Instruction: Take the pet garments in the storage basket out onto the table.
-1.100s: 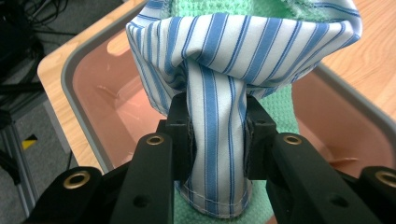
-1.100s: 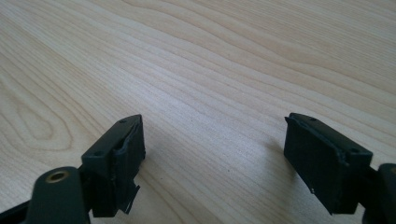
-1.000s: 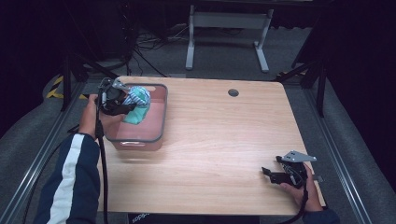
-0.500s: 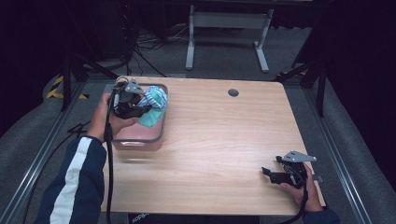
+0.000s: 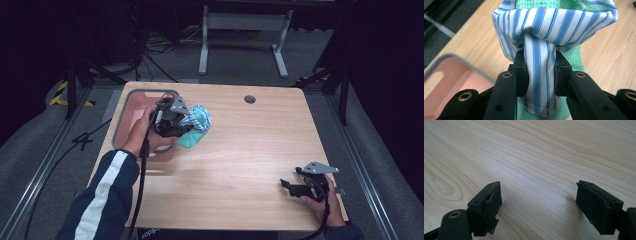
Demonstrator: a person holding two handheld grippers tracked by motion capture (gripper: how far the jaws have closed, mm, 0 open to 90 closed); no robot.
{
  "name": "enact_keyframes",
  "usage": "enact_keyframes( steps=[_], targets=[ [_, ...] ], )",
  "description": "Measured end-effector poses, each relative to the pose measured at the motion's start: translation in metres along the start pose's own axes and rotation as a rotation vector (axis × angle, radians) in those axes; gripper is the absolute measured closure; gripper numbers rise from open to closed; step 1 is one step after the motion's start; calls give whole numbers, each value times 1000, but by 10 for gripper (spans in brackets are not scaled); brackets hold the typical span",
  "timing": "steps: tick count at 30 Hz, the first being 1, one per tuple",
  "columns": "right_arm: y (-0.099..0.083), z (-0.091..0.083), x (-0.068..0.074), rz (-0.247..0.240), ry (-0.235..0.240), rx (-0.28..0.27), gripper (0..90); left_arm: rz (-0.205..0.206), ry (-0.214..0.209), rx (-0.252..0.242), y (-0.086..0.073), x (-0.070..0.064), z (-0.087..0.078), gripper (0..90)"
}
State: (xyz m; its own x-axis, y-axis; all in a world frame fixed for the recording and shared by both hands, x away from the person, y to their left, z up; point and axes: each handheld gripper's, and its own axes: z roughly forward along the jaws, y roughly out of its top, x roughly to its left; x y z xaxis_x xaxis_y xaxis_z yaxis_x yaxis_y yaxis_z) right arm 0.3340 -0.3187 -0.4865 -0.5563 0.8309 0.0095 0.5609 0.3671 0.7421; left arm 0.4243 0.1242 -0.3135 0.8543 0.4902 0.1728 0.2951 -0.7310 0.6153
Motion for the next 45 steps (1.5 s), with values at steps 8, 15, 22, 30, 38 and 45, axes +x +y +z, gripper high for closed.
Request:
enact_keyframes(
  steps=[8, 15, 22, 30, 38, 45],
  targets=[
    [0, 0, 0, 0, 0, 0, 210, 26, -79, 43, 14, -19, 50, 701],
    [0, 0, 0, 0, 0, 0, 210, 36, -130, 81, 17, -35, 87, 700],
    [0, 0, 0, 0, 0, 0, 209, 53, -154, 142, 15, -48, 119, 699],
    [0, 0, 0, 0, 0, 0, 209, 51, -159, 162, 10, -52, 135, 694],
    [0, 0, 0, 0, 0, 0, 209, 63, -175, 200, 4, -57, 148, 675],
    [0, 0, 0, 0, 0, 0, 209, 60, -167, 162, 7, -58, 141, 535]
  ],
)
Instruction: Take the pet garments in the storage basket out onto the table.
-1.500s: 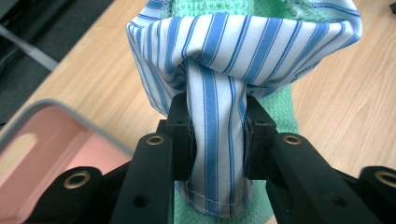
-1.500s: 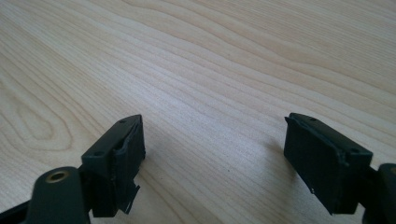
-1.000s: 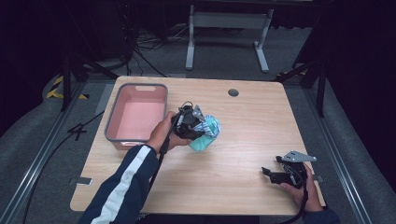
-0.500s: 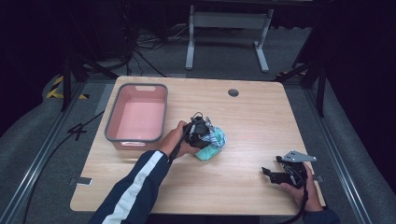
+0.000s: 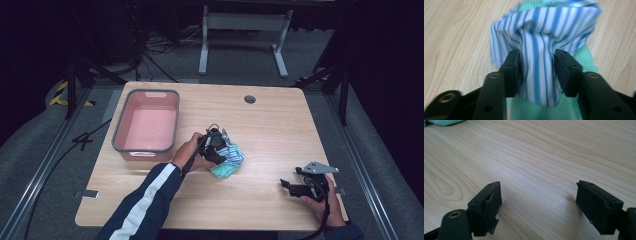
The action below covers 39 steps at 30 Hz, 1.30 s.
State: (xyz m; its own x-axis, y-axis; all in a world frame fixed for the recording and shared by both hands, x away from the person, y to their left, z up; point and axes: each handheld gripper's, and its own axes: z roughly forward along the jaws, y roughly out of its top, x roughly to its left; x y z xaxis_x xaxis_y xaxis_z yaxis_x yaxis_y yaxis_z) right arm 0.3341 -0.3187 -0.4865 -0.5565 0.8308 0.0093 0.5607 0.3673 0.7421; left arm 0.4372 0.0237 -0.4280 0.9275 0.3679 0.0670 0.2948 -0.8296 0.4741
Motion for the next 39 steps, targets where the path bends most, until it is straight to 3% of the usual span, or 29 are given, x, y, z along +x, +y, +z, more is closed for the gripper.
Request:
enact_keyframes(
  steps=[12, 19, 23, 39],
  targets=[
    [0, 0, 0, 0, 0, 0, 210, -26, 57, -44, -1, -3, -13, 337],
    [0, 0, 0, 0, 0, 0, 209, -22, 52, -78, -2, -5, -25, 228],
    [0, 0, 0, 0, 0, 0, 209, -2, 58, -60, -3, -6, -32, 221],
    [0, 0, 0, 0, 0, 0, 210, 55, 98, -76, -18, -15, -64, 227]
  ],
)
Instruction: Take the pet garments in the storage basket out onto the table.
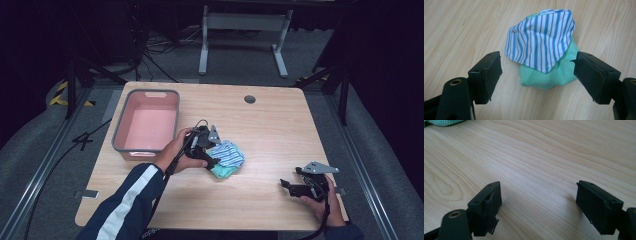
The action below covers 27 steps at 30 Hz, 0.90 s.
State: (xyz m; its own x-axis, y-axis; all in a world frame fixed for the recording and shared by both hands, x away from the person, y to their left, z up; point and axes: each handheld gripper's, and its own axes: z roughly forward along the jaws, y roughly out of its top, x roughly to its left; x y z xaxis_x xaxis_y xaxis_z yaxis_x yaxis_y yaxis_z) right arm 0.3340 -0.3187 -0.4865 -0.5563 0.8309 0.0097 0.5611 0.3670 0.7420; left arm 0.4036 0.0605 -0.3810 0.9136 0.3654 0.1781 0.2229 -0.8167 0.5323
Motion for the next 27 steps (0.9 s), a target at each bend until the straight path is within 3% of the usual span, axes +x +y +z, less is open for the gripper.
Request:
enact_keyframes(
  steps=[12, 27],
  targets=[
    [0, 0, 0, 0, 0, 0, 210, 52, 61, 12, -25, -9, -27, 233],
    [0, 0, 0, 0, 0, 0, 209, 78, 75, 10, -66, -21, -59, 250]
  ],
)
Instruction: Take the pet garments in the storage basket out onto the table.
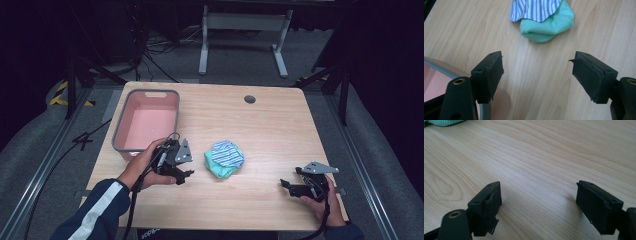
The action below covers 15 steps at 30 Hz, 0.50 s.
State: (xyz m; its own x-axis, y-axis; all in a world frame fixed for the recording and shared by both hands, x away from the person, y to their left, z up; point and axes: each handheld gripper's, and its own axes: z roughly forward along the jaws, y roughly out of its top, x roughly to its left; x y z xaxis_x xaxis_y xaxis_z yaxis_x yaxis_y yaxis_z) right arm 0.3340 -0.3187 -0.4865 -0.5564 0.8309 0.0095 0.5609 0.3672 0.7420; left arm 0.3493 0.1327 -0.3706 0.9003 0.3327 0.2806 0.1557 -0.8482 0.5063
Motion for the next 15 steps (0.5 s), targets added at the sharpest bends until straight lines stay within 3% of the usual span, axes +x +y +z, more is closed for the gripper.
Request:
enact_keyframes(
  steps=[8, 9, 15],
  targets=[
    [0, 0, 0, 0, 0, 0, 209, -19, 17, 15, -32, -8, -11, 240],
    [0, 0, 0, 0, 0, 0, 210, -9, 29, 15, -37, -9, -13, 237],
    [0, 0, 0, 0, 0, 0, 210, -35, 28, 24, -67, -7, -21, 238]
  ],
)
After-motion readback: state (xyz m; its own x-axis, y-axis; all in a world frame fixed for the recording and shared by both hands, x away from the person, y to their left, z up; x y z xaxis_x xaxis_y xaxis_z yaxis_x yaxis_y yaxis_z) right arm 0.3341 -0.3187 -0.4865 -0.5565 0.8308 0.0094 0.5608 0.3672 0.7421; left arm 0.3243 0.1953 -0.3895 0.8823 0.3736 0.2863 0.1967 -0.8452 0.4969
